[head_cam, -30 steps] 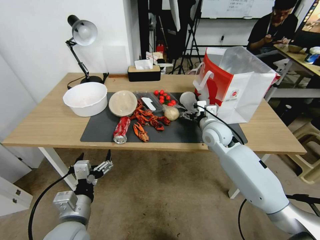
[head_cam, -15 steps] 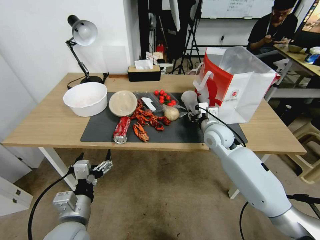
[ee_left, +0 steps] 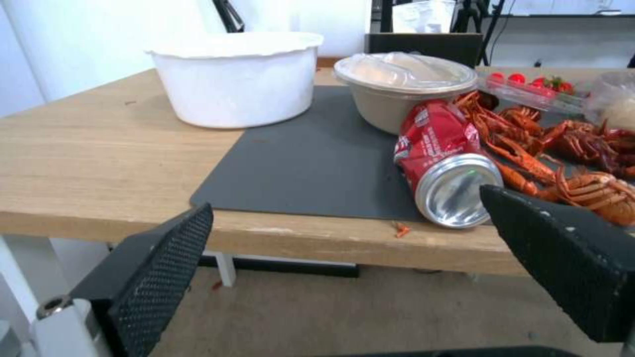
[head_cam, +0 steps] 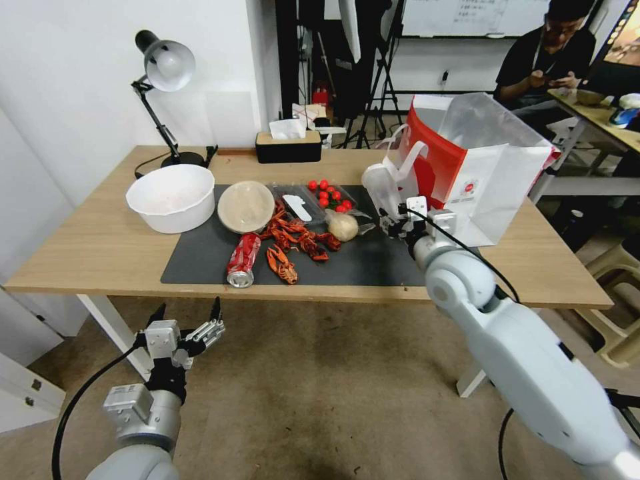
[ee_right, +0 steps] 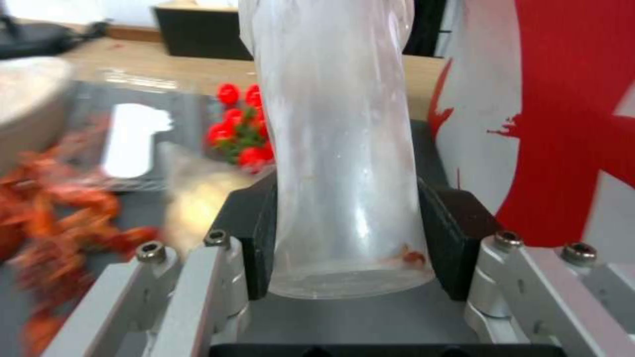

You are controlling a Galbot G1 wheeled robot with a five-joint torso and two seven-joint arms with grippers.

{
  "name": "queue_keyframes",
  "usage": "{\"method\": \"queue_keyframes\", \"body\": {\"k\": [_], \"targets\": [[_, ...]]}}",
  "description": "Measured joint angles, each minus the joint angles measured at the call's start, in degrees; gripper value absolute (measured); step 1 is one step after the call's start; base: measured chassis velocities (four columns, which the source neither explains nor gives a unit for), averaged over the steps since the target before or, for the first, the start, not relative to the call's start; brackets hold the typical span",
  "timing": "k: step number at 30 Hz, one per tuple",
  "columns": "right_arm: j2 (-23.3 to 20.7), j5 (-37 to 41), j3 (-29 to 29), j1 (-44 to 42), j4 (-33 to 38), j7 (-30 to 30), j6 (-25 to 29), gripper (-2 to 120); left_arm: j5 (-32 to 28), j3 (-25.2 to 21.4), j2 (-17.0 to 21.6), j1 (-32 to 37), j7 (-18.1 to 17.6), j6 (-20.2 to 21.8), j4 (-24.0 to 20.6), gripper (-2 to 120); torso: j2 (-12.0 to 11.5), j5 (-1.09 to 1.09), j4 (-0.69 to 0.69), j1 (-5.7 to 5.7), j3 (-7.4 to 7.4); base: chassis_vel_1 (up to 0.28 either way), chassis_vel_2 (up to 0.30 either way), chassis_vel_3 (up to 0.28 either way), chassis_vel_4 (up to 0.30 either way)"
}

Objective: Pick up the trash from the table and place it into the takeout bag.

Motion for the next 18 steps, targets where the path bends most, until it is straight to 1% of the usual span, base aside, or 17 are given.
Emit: {"method": "queue_keyframes", "body": {"k": [1,5,6,8,9,12,14,16,18], "targets": [[0.0,0.0,0.0,0.0,0.0,0.0,0.0,44,0.0,0.0,0.0,0.0,0.0,0.0,0.0,100,0.0,0.0,0.0,0.0,0.0,0.0,0.0,0.0,0.0],[-2.74,3.7,4.03,-4.02,5.81,-1.74,-1.67,42,0.27,0.03,-0.17,0.03,-0.02,-0.05,-0.11,100,0.0,0.01,0.0,0.0,0.0,0.0,0.0,0.0,0.0],[-2.74,3.7,4.03,-4.02,5.81,-1.74,-1.67,42,0.27,0.03,-0.17,0.03,-0.02,-0.05,-0.11,100,0.0,0.01,0.0,0.0,0.0,0.0,0.0,0.0,0.0],[-4.08,8.32,6.64,-5.57,9.53,-1.61,-4.23,41,0.43,0.06,-0.24,0.1,-0.04,-0.12,-0.21,100,0.0,-0.01,0.0,0.0,0.0,0.0,0.0,0.0,0.0],[-4.08,8.32,6.64,-5.57,9.53,-1.61,-4.23,41,0.43,0.06,-0.24,0.1,-0.04,-0.12,-0.21,100,0.0,-0.01,0.0,0.0,0.0,0.0,0.0,0.0,0.0],[-5.54,10.95,7.86,-6.94,13.7,-0.74,-5.3,37,0.55,0.07,-0.3,0.2,-0.1,-0.26,-0.4,100,0.0,-0.01,0.01,0.0,0.0,0.0,0.0,0.0,0.0],[-5.84,10.97,8.09,-7.07,14.4,-0.62,-5.28,37,0.58,0.06,-0.32,0.23,-0.11,-0.28,-0.48,100,0.0,-0.02,0.01,0.0,0.0,0.0,0.0,0.0,0.0],[-6.61,12.27,8.62,-6.92,16.35,0.44,-5.35,32,0.75,0.07,-0.41,0.39,-0.12,-0.41,-0.69,100,0.0,-0.01,0.01,0.0,0.0,0.0,0.0,0.0,0.0],[-6.96,12.52,8.84,-6.69,16.92,0.6,-5.28,30,0.79,0.06,-0.42,0.46,-0.12,-0.46,-0.79,100,0.0,0.0,0.01,0.0,0.0,0.0,0.0,0.0,0.0]]}}
